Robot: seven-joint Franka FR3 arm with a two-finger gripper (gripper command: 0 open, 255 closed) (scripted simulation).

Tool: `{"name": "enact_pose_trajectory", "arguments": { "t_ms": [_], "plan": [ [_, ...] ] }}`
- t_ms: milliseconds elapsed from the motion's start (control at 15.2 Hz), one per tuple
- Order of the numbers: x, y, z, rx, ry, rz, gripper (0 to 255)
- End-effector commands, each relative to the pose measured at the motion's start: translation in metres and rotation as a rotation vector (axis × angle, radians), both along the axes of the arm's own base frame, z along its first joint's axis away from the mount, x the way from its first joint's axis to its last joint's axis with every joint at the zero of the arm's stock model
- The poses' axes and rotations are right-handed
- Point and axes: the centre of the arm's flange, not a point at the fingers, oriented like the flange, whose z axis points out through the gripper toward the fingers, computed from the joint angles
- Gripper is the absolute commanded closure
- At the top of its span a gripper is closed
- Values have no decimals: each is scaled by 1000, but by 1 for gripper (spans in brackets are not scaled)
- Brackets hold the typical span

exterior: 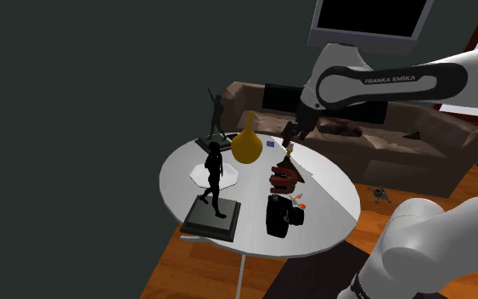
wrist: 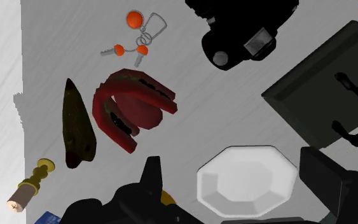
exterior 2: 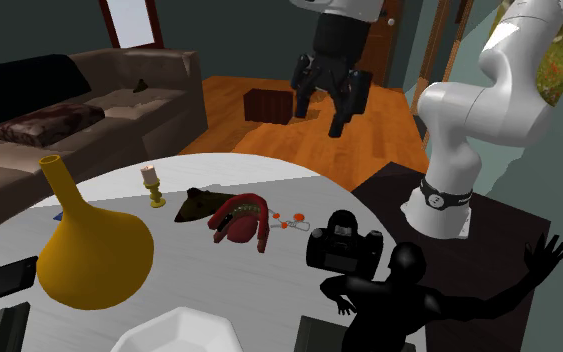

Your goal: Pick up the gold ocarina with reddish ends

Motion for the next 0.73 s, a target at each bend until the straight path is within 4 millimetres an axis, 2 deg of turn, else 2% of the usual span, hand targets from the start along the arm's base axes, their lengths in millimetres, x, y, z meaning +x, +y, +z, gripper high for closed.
{"name": "enact_pose_trajectory", "arguments": {
  "t_ms": [0,660],
  "plan": [
    [4,-24,-17,7,-11,-11,0],
    [28,-127,-100,48,-55,-65,0]
  ]
}}
